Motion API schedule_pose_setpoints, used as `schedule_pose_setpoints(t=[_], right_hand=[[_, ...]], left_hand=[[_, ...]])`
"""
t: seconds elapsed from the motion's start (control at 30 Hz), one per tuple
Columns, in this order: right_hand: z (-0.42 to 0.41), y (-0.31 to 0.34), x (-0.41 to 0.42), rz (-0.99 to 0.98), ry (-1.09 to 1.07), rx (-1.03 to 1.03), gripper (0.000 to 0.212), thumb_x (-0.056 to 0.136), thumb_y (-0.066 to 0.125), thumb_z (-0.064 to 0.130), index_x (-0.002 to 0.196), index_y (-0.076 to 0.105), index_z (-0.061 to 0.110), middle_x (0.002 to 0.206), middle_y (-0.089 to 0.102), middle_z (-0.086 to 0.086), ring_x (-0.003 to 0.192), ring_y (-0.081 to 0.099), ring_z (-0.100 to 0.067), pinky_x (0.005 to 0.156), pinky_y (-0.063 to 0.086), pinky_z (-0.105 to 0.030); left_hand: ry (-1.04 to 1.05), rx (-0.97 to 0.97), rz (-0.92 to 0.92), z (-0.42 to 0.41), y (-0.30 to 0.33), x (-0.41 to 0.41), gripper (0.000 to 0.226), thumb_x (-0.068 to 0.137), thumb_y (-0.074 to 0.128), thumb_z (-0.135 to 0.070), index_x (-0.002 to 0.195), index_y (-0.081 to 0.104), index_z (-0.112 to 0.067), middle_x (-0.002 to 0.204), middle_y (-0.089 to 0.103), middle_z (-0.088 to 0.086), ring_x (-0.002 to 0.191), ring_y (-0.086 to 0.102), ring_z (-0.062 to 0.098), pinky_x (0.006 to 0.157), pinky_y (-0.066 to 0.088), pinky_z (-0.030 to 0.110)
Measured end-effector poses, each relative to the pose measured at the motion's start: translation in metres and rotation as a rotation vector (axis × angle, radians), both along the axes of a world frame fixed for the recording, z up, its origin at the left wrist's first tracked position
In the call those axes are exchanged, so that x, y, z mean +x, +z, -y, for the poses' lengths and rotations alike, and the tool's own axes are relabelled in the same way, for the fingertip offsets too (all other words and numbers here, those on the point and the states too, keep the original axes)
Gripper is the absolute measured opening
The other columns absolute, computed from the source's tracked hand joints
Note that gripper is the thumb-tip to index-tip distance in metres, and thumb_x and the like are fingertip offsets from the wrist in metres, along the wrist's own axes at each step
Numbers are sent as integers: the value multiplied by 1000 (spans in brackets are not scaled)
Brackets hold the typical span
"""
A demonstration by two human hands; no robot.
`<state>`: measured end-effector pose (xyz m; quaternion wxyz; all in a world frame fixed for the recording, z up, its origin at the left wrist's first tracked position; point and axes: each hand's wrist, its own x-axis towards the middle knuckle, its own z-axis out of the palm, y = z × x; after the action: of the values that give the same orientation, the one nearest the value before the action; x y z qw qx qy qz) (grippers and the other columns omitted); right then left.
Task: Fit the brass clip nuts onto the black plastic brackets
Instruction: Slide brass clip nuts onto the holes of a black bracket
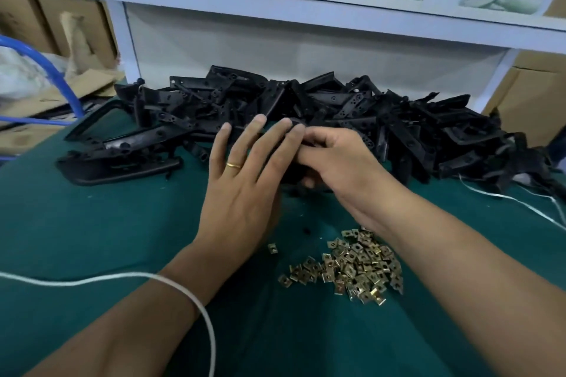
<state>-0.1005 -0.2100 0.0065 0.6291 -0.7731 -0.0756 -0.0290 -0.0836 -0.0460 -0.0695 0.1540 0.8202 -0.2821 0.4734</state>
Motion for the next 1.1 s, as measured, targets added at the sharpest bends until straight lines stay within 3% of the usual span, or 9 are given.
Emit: schedule_pose_setpoints(t=[0.13, 0.23, 0.33, 0.43, 0.57, 0.67, 0.77, 0.9, 1.1], right_hand=[[10, -1, -5, -167, 274, 327, 24, 100, 64, 2, 123, 70, -1, 112, 76, -14, 101, 73, -20, 88, 61, -30], [20, -8, -7, -148, 362, 398, 37, 99, 65, 5, 135, 61, -3, 131, 71, -19, 121, 69, -28, 101, 58, -37], [28, -18, -8, 52, 182, 258, 25, 101, 67, 10, 125, 68, 6, 120, 77, -11, 114, 73, -27, 95, 60, -36], [33, -37, -15, 226, -35, -78, 11, 101, 67, 15, 105, 74, 22, 99, 78, 2, 91, 72, -15, 80, 55, -27], [31, -65, -28, 369, 139, -536, 7, 99, 72, 30, 104, 76, 34, 101, 70, 16, 101, 66, -8, 84, 50, -17], [21, -72, -29, 497, 242, -816, 20, 98, 69, 41, 115, 76, 32, 106, 62, 21, 109, 56, -4, 100, 43, -21], [16, -72, -28, 489, 326, -903, 28, 99, 68, 45, 122, 75, 31, 108, 57, 17, 107, 47, -1, 102, 37, -18], [15, -69, -25, 446, 329, -874, 21, 97, 72, 38, 113, 74, 24, 106, 60, 12, 106, 47, -4, 99, 36, -18], [21, -69, -32, 401, 285, -788, 8, 94, 75, 31, 99, 69, 28, 99, 63, 18, 103, 54, -2, 94, 41, -20]], left_hand=[[-53, -69, -82, 1, -2, 3, 78, 89, 62, -8, 159, 31, -19, 142, 46, 15, 137, 43, 35, 123, 22, 58], [-63, -201, -192, -1, -5, 3, 67, 88, 67, -26, 149, 41, -19, 123, 50, 3, 112, 48, 25, 106, 40, 42], [-39, -352, -251, -6, -7, 5, 42, 93, 69, -38, 129, 51, -27, 115, 58, -13, 95, 56, 9, 76, 46, 19], [-28, -515, -380, -10, -6, 9, 49, 91, 73, -40, 130, 45, -36, 100, 57, -25, 86, 55, 2, 63, 41, 4], [-16, -609, -385, -8, -5, 5, 60, 96, 71, -33, 140, 31, -36, 105, 56, -24, 79, 58, 6, 60, 49, 26], [194, -345, -252, -10, 0, 6, 58, 96, 67, -13, 145, 39, -25, 124, 55, 4, 74, 61, 30, 51, 39, 32], [282, -65, -361, -9, 0, 7, 59, 97, 63, -24, 152, 42, -32, 139, 44, 11, 79, 61, 29, 47, 34, 29], [150, 78, -472, -1, -6, 3, 56, 103, 49, -45, 156, 35, -41, 149, 38, 8, 99, 63, 27, 52, 49, 33], [-51, -151, -568, -3, -5, 3, 57, 108, 33, -40, 160, 13, -50, 127, 47, -8, 76, 57, 14, 59, 51, 37]])
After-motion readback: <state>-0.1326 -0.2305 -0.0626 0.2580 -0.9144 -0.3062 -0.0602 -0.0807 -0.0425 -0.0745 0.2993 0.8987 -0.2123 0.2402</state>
